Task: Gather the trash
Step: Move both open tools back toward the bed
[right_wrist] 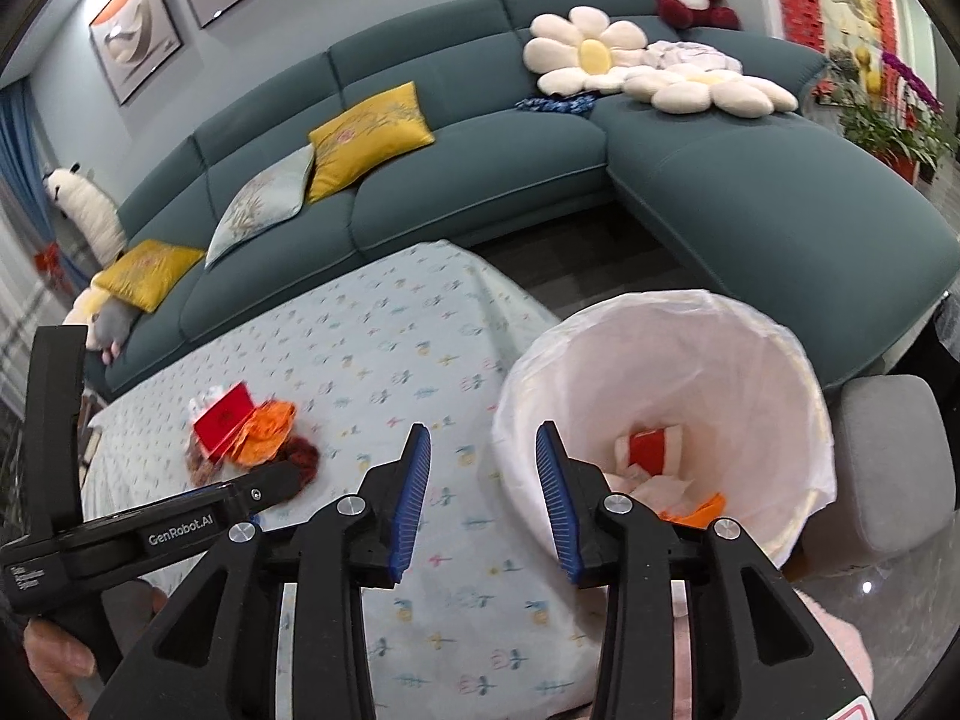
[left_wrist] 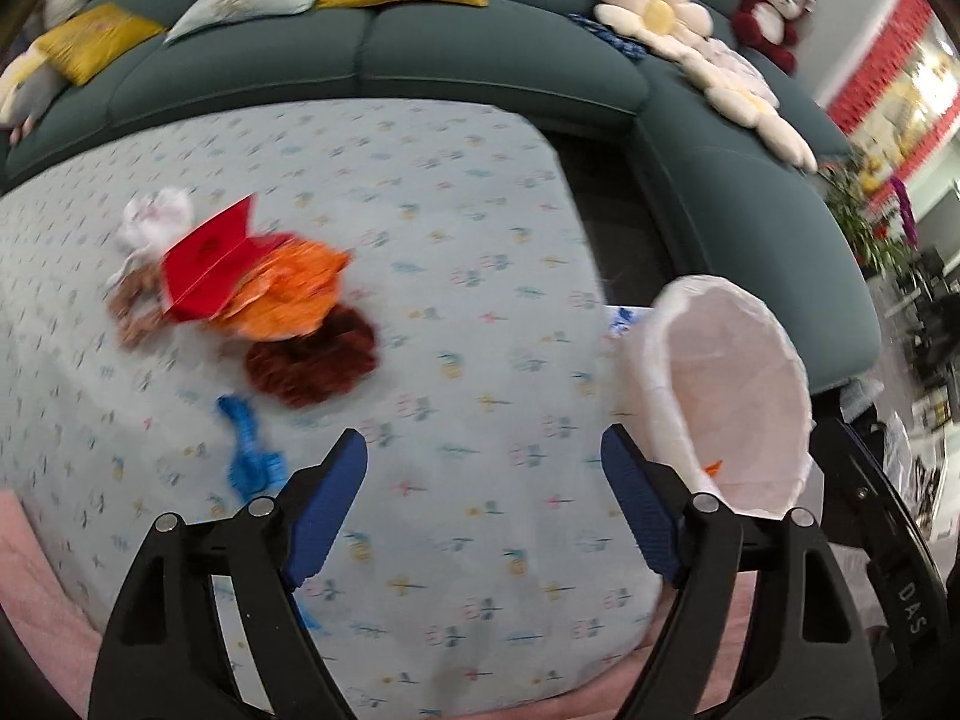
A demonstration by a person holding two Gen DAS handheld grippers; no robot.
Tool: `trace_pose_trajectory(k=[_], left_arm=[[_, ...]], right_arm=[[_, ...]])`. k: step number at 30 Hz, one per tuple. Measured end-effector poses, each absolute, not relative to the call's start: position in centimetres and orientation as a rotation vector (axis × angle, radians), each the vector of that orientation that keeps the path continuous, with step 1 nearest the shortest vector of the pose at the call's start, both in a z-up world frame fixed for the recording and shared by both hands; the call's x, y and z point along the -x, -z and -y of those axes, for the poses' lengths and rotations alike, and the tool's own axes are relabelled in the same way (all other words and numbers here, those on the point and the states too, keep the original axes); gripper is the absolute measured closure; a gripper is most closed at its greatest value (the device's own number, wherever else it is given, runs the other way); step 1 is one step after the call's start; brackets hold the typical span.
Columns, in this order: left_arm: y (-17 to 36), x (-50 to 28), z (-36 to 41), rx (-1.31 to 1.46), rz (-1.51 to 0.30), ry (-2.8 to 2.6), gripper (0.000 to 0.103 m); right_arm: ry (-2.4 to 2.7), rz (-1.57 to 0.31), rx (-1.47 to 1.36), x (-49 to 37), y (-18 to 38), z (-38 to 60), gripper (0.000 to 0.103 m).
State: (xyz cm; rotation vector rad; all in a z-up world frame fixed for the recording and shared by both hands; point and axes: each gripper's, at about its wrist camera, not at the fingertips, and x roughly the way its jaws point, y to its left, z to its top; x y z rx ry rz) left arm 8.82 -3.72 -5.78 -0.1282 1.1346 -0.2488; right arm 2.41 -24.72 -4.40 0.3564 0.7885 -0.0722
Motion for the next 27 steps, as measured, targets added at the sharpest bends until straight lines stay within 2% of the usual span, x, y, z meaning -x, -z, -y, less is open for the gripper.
trace_pose_trajectory(k=[23, 27], left_arm=[[12.9, -9.6, -5.1, 0.158, -1.243, 0.104, 0.027], [14.3, -9.9, -5.9, 0.175, -1.274, 0.107, 0.038]], right_arm=[[-0.024, -0.894, -0.269, -5.0, 6.5, 17.0, 0.066], [-0.035, -0.915, -0.251, -5.5, 7.0, 15.8, 0.066]])
